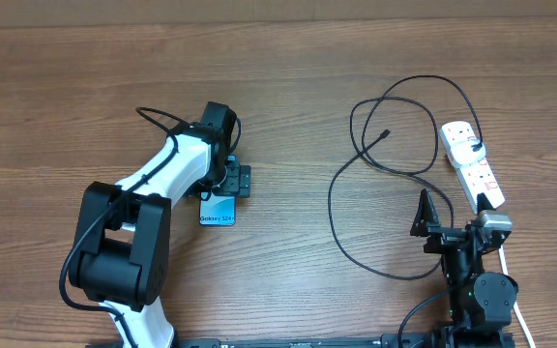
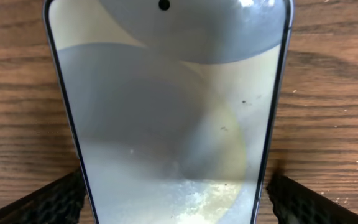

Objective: Plug charger to phone and switch on socket
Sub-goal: 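Close left gripper on the phone's edge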

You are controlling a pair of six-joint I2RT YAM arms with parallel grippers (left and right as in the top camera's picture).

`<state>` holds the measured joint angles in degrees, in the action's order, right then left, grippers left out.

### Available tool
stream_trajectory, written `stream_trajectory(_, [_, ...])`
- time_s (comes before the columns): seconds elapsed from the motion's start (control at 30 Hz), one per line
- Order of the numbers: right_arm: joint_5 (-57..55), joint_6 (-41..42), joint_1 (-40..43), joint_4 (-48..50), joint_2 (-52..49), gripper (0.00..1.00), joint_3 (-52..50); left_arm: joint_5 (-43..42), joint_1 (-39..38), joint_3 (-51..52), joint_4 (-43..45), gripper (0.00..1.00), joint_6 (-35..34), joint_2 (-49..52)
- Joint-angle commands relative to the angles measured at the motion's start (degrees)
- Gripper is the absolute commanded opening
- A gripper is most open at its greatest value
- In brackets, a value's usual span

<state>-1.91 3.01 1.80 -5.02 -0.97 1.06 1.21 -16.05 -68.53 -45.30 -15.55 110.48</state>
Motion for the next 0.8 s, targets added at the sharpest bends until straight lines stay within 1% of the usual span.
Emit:
stream_trajectory(0.0, [-0.2, -0.1, 0.1, 0.3, 0.0, 1.00, -0.6, -4.5, -0.5, 3.2, -1.1, 0.93, -2.5, 3.4])
stream_trajectory(0.07, [-0.2, -0.1, 0.1, 0.3, 0.0, 1.00, -0.6, -4.5, -0.5, 3.2, -1.2, 0.90, -2.5, 3.4])
stream_trajectory(0.23, [-0.2, -0.1, 0.1, 0.3, 0.0, 1.00, -0.6, -4.0, -0.5, 3.2, -1.4, 0.86, -2.5, 3.4])
stream_trajectory(0.33, [-0.2, -0.1, 0.1, 0.3, 0.0, 1.00, -0.6, -3.5, -0.5, 3.2, -0.9, 0.85, -2.5, 3.4])
stream_trajectory(0.37, [-0.2, -0.1, 0.1, 0.3, 0.0, 1.00, -0.6, -3.5, -0.5, 3.2, -0.9, 0.83, -2.5, 3.4])
stream_trajectory(0.43, [-0.2, -0.1, 0.1, 0.3, 0.0, 1.00, -0.6, -3.6, -0.3, 3.2, -0.9, 0.73, -2.5, 3.4])
stream_trajectory(0.7, [-0.2, -0.1, 0.1, 0.3, 0.0, 1.00, -0.6, -4.3, -0.4, 2.8, -1.0, 0.72, -2.5, 3.4])
stream_trajectory(0.77, [-0.2, -0.1, 0.1, 0.3, 0.0, 1.00, -0.6, -4.7, -0.4, 1.7, -1.9, 0.69, -2.5, 3.4])
